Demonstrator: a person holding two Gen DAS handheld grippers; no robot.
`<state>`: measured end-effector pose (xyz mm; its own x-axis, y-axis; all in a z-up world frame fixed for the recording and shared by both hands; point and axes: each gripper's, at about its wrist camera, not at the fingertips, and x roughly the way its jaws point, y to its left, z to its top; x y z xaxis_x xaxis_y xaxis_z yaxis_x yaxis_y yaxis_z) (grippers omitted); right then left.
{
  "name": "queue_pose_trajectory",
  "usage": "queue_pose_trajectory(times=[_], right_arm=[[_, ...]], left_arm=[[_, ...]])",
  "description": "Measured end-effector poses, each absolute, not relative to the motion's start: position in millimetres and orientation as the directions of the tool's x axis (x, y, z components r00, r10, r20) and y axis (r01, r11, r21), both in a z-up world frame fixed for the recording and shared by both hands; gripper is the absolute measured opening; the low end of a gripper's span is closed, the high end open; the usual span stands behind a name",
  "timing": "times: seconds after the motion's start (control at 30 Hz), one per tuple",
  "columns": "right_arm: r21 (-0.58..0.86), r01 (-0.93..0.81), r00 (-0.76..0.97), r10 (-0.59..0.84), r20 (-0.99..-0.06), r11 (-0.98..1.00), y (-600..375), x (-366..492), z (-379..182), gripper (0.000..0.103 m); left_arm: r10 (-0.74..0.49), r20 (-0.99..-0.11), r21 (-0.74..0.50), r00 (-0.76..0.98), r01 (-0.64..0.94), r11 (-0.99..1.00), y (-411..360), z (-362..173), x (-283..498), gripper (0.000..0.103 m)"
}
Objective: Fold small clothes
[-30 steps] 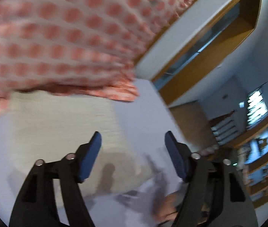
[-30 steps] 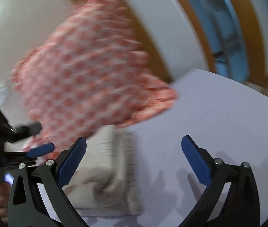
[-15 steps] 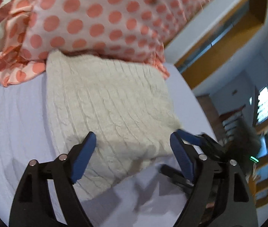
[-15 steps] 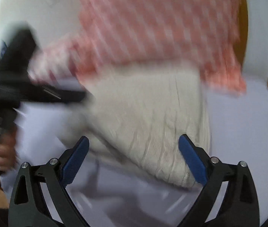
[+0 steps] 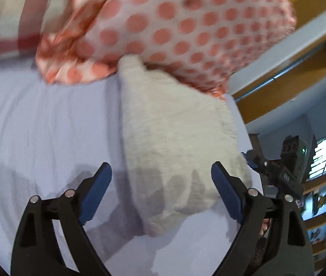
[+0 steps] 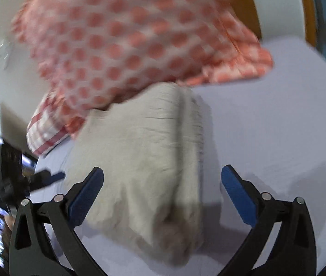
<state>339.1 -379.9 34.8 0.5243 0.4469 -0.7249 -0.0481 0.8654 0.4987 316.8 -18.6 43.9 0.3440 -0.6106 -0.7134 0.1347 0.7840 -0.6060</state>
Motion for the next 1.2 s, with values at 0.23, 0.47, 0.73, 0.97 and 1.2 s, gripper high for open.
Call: queue_pose_trajectory(times=[0.23,0.47,0.73,0.97,1.2], right_arm=[[0.588,-0.057,0.449,0.547,-0.707,0.807,-372,350,6,0.099],[0.734,-0.082,0.413,0.694,-0.59,0.674,-377,344,-11,0.047],[0.756,-0.16,0.413,0.739,-0.532,0.634,-337,328,15,0.038],[0.673,-0.249,0.335,0.714,-0.615,0.696,-248,337,12,0.044],[0.342,-0.306,0.599,0.459,-0.656,0.888,-248,286,70,0.065]], left_arm=[[-0.702,-0.668,-0.698,0.248,0.117,0.706,-32,15,326,0.086],[-0.687,-0.662,-0.703,0.301,0.071,0.708,-40,10,332,0.058],[-0.631,-0.673,-0.632,0.385,0.142,0.761,1,45,306,0.038],[-0.5,-0.748,-0.543,0.436,0.032,0.839,80,45,287,0.046],[-0.457,-0.7,-0.484,0.548,0.106,0.869,107,83,251,0.05]])
